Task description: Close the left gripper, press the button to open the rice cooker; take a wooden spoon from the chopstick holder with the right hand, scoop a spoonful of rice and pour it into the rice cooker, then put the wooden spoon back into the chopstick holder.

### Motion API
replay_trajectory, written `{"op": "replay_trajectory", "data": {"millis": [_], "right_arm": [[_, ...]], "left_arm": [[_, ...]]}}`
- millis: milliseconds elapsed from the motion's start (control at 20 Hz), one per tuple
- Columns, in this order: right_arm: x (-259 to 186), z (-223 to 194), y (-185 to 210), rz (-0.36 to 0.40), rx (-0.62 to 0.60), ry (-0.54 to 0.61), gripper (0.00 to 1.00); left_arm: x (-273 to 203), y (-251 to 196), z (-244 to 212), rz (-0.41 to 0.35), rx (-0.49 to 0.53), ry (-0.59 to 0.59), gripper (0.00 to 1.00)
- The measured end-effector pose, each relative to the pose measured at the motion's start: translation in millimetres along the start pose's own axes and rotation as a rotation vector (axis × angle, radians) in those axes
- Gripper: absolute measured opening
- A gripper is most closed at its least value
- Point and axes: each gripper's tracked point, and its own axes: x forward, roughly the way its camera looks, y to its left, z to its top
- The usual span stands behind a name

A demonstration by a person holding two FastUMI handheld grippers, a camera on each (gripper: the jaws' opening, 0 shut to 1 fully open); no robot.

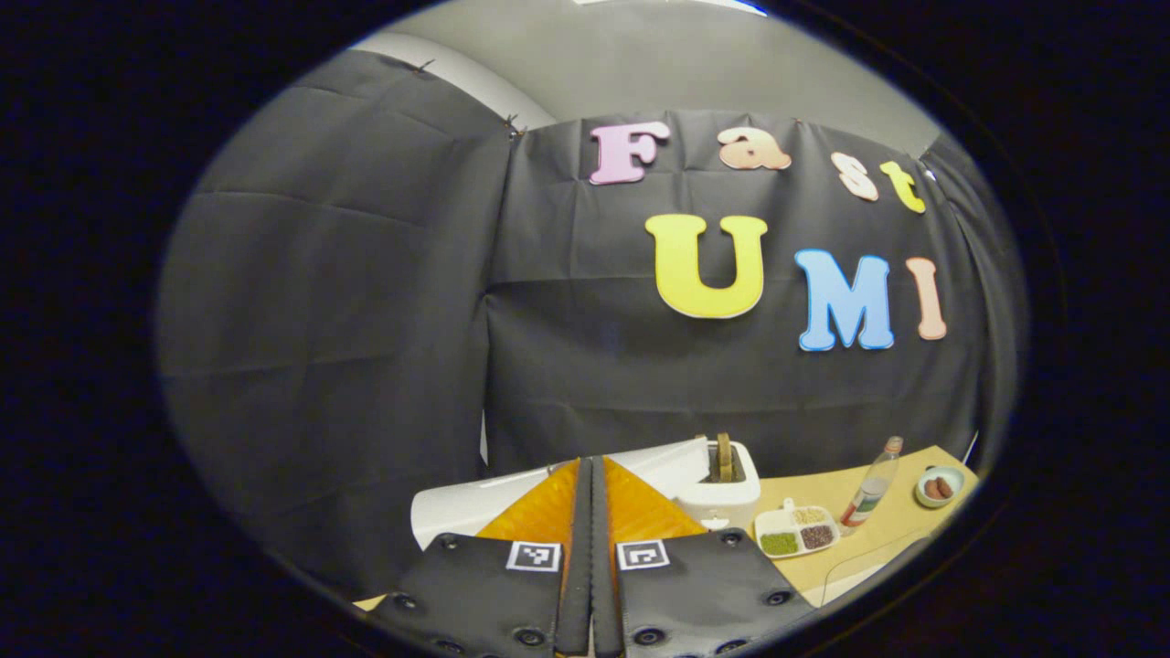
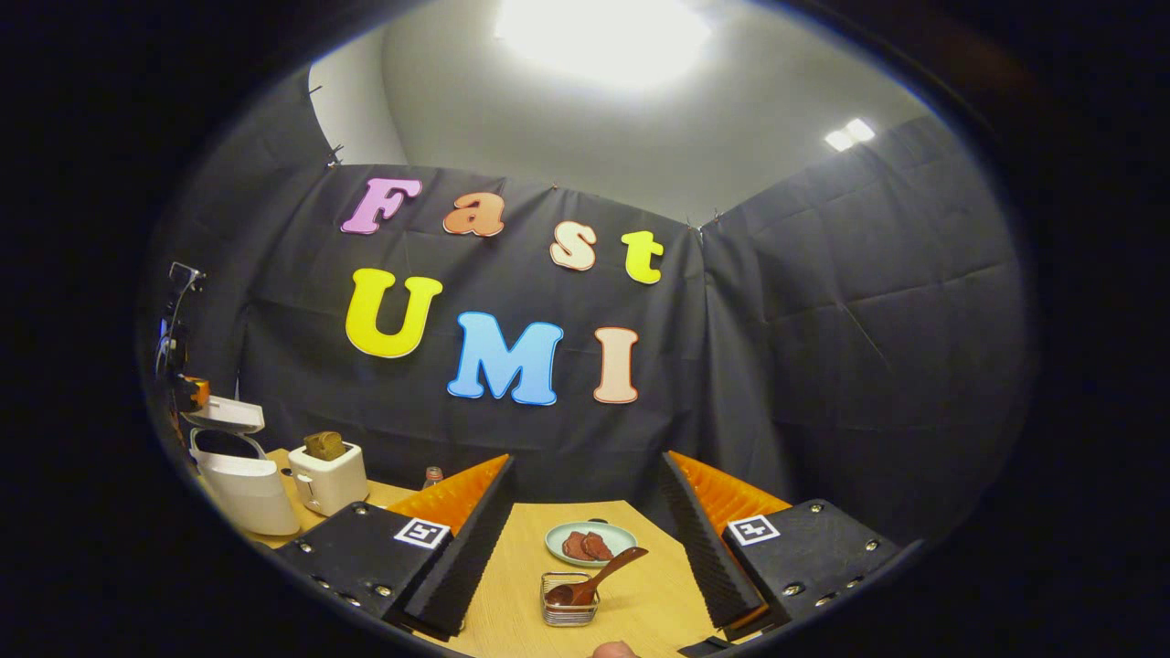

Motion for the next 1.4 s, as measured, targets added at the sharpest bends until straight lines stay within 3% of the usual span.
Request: {"op": "replay_trajectory", "data": {"millis": [350, 450, 500, 600, 800, 900, 950, 1000, 1150, 1200, 1400], "right_arm": [[19, -9, -17, 0.040, 0.042, 0.012, 0.95], [24, -11, -22, 0.051, 0.069, 0.016, 0.95], [28, -10, -26, 0.053, 0.083, 0.013, 0.95], [37, -14, -35, 0.053, 0.104, 0.015, 0.95], [57, -32, -47, 0.065, 0.136, 0.048, 0.95], [71, -44, -56, 0.067, 0.157, 0.073, 0.95], [77, -52, -59, 0.067, 0.165, 0.087, 0.95], [83, -60, -63, 0.069, 0.176, 0.106, 0.95], [98, -81, -72, 0.076, 0.208, 0.144, 0.95], [104, -88, -74, 0.079, 0.220, 0.158, 0.95], [121, -129, -68, 0.112, 0.259, 0.254, 0.95]], "left_arm": [[-73, -32, 65, -0.041, -0.028, -0.142, 0.10], [-90, -46, 70, -0.059, -0.014, -0.158, 0.24], [-100, -52, 75, -0.064, -0.004, -0.171, 0.47], [-116, -66, 88, -0.078, 0.019, -0.202, 0.67], [-159, -91, 98, -0.100, 0.045, -0.239, 0.99], [-175, -103, 100, -0.106, 0.054, -0.240, 0.94], [-182, -107, 101, -0.110, 0.061, -0.240, 0.99], [-188, -110, 99, -0.107, 0.071, -0.239, 0.94], [-205, -113, 99, -0.089, 0.087, -0.228, 0.94], [-210, -114, 97, -0.080, 0.088, -0.222, 0.99], [-228, -115, 92, -0.048, 0.096, -0.199, 1.00]]}}
